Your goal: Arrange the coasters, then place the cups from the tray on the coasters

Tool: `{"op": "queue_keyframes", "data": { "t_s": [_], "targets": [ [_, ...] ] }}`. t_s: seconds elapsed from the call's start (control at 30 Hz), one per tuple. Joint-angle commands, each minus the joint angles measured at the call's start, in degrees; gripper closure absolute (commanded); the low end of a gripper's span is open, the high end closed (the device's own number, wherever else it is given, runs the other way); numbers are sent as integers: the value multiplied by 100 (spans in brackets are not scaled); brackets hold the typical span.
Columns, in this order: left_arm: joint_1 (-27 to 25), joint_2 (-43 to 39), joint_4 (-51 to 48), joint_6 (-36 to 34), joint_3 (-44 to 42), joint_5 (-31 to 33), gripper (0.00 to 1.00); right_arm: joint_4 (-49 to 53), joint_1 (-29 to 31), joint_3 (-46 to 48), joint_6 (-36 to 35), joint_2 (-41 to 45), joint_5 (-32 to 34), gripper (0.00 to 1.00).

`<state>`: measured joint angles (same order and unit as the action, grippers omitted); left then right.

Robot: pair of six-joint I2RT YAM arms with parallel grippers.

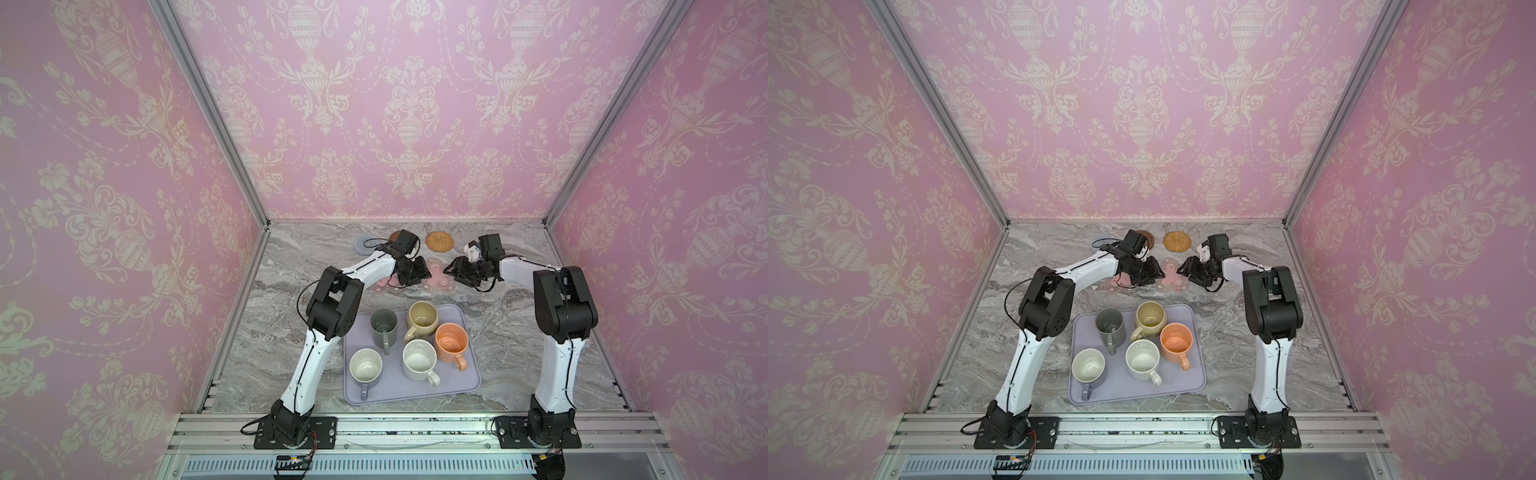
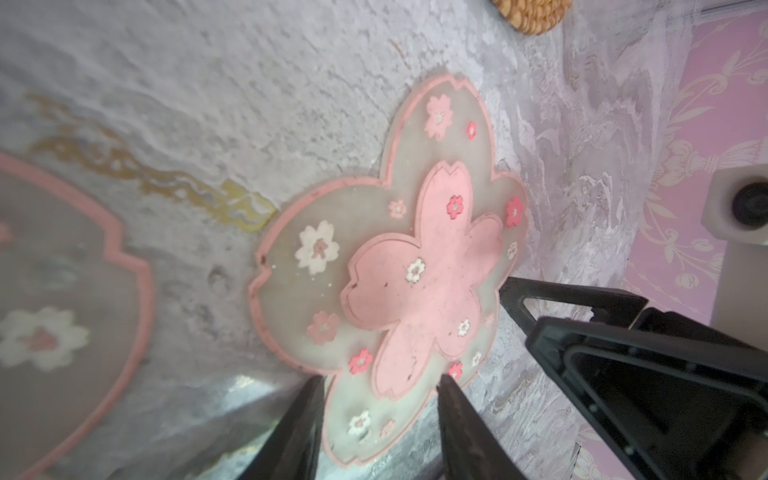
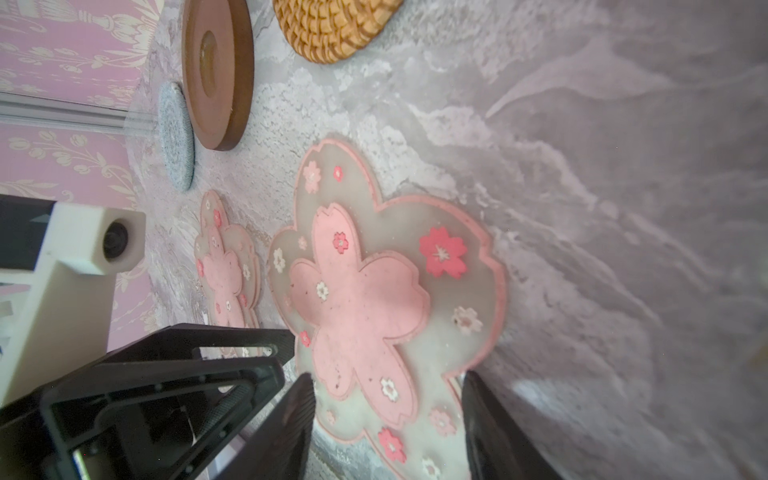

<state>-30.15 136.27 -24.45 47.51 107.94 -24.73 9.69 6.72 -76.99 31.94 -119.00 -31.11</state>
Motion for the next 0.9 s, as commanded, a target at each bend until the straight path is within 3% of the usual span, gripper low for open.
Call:
{"op": "queue_keyframes", "data": {
  "t_s": [0.0,0.53,0.87],
  "targets": [
    [80,72,-234,48,-167,347,52,99,-3,27,160,-226,-15,41],
    [132,-76,-150,50,-295,345,52,144,6,-38,189,-169,-14,41],
    [150,-483,-366,-236,-295,343,52,449,-54,-12,-43,311,222,40]
  ]
}}
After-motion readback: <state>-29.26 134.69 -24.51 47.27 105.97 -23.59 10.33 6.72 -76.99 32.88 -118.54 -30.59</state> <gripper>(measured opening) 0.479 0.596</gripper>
